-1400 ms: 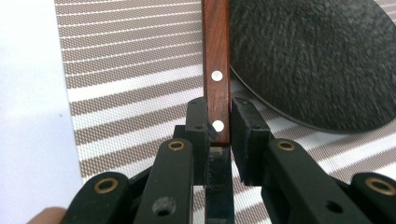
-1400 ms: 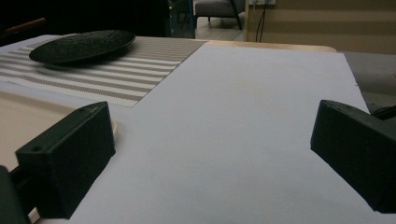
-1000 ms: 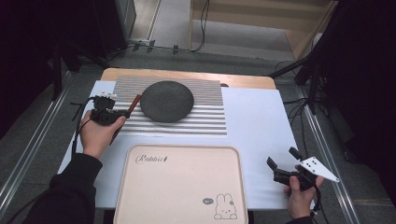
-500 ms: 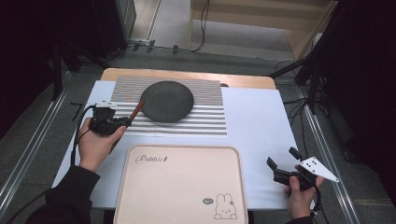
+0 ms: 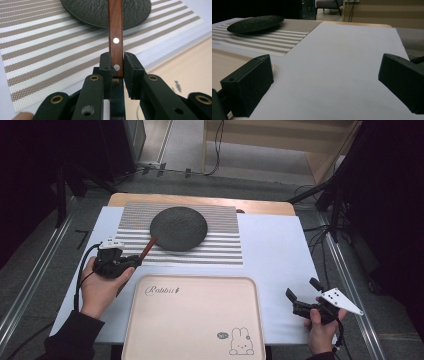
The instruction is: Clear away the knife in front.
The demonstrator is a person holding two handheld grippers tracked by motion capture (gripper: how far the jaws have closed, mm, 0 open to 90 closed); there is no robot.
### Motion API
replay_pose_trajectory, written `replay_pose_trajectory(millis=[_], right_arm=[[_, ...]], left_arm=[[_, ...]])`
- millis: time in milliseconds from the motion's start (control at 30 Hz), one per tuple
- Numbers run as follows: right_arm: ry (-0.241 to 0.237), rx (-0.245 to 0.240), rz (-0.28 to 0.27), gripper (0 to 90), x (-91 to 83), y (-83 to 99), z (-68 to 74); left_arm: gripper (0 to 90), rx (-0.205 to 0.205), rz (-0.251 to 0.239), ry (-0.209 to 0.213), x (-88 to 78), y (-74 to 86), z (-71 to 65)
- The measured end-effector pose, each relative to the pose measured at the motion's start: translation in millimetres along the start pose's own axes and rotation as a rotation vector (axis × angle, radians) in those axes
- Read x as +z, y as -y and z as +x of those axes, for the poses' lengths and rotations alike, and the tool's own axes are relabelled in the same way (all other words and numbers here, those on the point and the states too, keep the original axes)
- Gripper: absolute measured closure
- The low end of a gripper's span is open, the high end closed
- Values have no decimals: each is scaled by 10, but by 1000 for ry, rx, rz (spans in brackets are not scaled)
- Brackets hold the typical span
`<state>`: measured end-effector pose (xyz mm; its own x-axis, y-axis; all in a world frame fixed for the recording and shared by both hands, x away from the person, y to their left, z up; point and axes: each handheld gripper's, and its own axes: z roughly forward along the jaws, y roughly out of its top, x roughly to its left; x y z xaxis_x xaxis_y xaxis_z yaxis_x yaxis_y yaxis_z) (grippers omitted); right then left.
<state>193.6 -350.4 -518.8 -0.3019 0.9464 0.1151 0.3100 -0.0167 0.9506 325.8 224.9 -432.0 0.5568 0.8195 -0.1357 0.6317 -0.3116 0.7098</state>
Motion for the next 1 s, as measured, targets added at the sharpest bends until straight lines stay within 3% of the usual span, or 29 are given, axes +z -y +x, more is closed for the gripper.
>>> replay_pose_trajectory(millis=[433,767,1000], right_arm=[[0,-2,1,0,1,-1,2],[2,-4,2,0,5,0,4],[2,-4,2,0,3,0,4]], left_arm=[[774,22,-21,57,-178,161,-226],[773,39,-17,102,-221,429,-476],[773,19,-13,139,-199,608,-610]])
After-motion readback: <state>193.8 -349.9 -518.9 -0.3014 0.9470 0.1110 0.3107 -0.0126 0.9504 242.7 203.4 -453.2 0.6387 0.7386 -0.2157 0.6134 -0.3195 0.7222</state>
